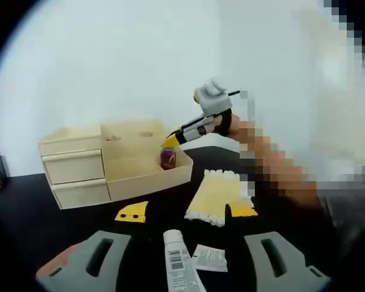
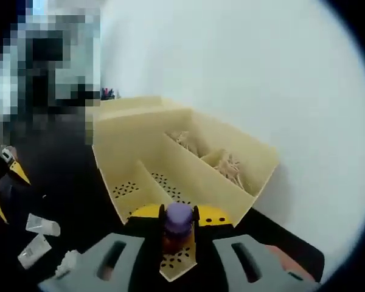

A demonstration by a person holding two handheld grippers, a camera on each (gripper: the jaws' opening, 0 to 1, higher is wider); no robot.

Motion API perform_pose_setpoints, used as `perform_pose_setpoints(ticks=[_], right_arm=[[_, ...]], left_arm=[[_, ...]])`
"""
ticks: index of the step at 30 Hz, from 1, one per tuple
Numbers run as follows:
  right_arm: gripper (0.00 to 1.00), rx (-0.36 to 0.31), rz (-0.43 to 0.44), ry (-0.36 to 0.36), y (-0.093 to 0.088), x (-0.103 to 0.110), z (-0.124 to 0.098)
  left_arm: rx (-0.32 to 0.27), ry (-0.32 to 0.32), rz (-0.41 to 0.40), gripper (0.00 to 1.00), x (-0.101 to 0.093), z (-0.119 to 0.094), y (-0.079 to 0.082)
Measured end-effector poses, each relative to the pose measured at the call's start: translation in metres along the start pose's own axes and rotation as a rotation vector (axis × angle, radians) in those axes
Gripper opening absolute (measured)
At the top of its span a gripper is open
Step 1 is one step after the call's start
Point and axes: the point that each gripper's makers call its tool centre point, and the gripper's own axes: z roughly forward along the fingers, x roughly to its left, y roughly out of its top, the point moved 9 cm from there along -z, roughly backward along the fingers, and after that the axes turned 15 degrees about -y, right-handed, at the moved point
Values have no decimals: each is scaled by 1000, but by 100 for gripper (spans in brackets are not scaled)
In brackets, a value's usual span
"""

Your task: Open the drawer, pick up the cosmetic bottles from the table one by one, place them into the drawer, release the gripper, close the drawer, and move the gripper away

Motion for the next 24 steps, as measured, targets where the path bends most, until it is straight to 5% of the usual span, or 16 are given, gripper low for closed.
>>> perform_pose_setpoints(ticks=[24], right_arm=[[15, 14, -71, 94, -13, 15, -26]], left_arm=[[8, 2, 15, 43, 0, 0, -1]])
